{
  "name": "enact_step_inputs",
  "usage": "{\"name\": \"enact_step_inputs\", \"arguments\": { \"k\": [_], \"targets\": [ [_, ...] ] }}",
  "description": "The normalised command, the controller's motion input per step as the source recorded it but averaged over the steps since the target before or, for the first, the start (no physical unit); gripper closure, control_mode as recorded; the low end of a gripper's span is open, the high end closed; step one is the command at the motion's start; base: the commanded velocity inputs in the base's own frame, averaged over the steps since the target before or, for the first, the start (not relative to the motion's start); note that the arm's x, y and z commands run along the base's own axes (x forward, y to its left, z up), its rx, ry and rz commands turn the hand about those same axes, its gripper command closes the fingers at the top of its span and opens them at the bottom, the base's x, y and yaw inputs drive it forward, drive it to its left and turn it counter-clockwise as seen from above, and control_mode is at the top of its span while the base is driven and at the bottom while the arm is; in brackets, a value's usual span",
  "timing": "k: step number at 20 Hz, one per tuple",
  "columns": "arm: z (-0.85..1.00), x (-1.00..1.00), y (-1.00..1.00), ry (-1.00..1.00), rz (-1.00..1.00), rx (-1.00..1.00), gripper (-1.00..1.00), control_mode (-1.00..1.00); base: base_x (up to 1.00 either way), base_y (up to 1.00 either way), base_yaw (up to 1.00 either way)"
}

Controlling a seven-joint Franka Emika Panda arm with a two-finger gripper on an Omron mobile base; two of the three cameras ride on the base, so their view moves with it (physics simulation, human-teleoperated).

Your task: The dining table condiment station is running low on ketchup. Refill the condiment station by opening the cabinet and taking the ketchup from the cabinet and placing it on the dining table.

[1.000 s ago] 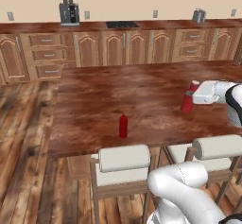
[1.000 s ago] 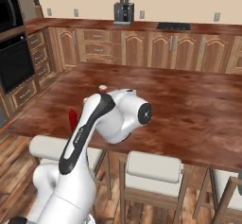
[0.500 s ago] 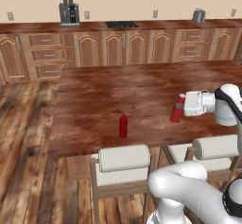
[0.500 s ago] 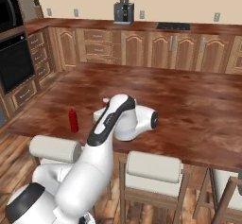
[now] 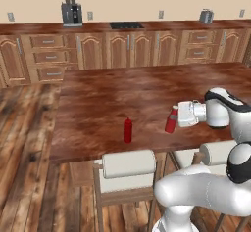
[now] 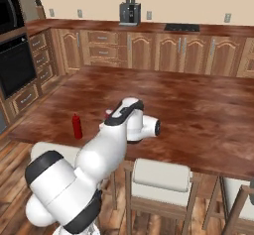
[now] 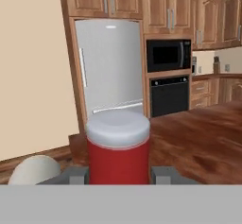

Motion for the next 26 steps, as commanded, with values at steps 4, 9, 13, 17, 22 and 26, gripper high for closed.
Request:
{"name": "enact_step_inputs", "arguments": {
  "k": [4,9,13,17,22,26],
  "targets": [
    [-0.34,0.38,0.25,0.0,0.01,-0.04,1.0,-1.0,0.0,0.0,0.0],
    [-0.23,0.25,0.18,0.0,0.0,-0.09,1.0,-1.0,0.0,0.0,0.0],
    [-0.24,0.32,0.11,0.0,0.0,-0.06,1.0,-1.0,0.0,0.0,0.0],
    [-0.25,0.33,0.05,0.0,0.0,-0.01,1.0,-1.0,0.0,0.0,0.0],
    [-0.36,0.27,0.0,0.0,0.0,0.0,1.0,-1.0,0.0,0.0,0.0],
    [-0.4,0.28,0.0,0.0,0.0,0.0,1.0,-1.0,0.0,0.0,0.0]
  ]
}}
